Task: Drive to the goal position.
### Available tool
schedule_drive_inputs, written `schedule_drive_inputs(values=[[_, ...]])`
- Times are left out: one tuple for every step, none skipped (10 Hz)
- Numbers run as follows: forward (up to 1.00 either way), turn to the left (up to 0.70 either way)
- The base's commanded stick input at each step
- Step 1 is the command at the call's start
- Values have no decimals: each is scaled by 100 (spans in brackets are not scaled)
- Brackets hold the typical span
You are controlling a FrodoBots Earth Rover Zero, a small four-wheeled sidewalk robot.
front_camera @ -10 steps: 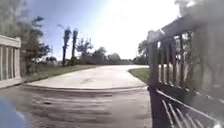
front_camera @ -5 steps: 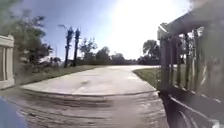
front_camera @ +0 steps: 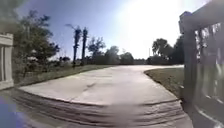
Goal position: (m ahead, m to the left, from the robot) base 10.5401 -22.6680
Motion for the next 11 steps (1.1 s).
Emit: schedule_drive_inputs(values=[[70, 0], [70, 0], [70, 0], [70, 0], [70, 0], [70, 0], [70, 0], [70, 0], [70, 0], [70, 0], [70, 0]])
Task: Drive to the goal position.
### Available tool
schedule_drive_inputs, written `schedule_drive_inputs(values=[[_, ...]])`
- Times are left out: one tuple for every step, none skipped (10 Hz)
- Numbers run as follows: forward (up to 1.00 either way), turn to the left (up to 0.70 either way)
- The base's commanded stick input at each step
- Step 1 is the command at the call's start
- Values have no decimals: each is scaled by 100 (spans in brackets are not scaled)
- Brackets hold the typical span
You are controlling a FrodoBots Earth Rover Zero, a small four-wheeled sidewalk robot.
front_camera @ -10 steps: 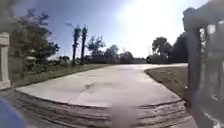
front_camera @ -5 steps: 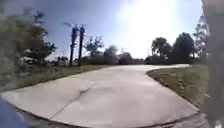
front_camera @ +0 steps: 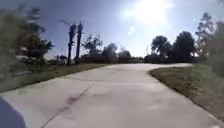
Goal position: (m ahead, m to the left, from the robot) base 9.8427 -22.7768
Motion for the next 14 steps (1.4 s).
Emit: schedule_drive_inputs(values=[[70, 0], [70, 0], [70, 0], [70, 0], [70, 0], [70, 0], [70, 0], [70, 0], [70, 0], [70, 0], [70, 0], [70, 0], [70, 0], [70, 0]])
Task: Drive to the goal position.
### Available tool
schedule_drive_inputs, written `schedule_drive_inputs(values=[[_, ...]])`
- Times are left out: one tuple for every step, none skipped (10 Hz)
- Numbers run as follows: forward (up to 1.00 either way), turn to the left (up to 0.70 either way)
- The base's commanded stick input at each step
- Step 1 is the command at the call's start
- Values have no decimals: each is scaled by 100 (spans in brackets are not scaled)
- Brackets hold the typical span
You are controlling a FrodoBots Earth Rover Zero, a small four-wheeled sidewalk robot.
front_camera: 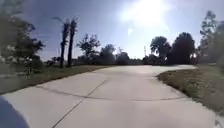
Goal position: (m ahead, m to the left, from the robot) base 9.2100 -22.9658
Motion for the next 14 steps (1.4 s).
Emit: schedule_drive_inputs(values=[[70, 0], [70, 0], [70, 0], [70, 0], [70, 0], [70, 0], [70, 0], [70, 0], [70, 0], [70, 0], [70, 0], [70, 0], [70, 0], [70, 0]])
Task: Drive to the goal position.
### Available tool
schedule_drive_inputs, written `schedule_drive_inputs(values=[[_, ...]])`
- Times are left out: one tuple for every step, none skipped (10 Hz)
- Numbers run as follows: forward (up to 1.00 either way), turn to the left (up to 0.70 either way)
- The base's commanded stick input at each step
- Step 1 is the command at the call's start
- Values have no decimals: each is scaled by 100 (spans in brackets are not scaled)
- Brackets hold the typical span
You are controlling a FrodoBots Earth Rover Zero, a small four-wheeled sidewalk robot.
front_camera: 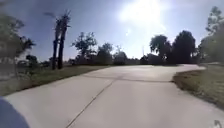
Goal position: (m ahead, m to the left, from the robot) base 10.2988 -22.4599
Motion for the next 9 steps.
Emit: schedule_drive_inputs(values=[[70, 0], [70, 0], [70, 0], [70, 0], [70, 0], [70, 0], [70, 0], [70, 0], [70, 0]])
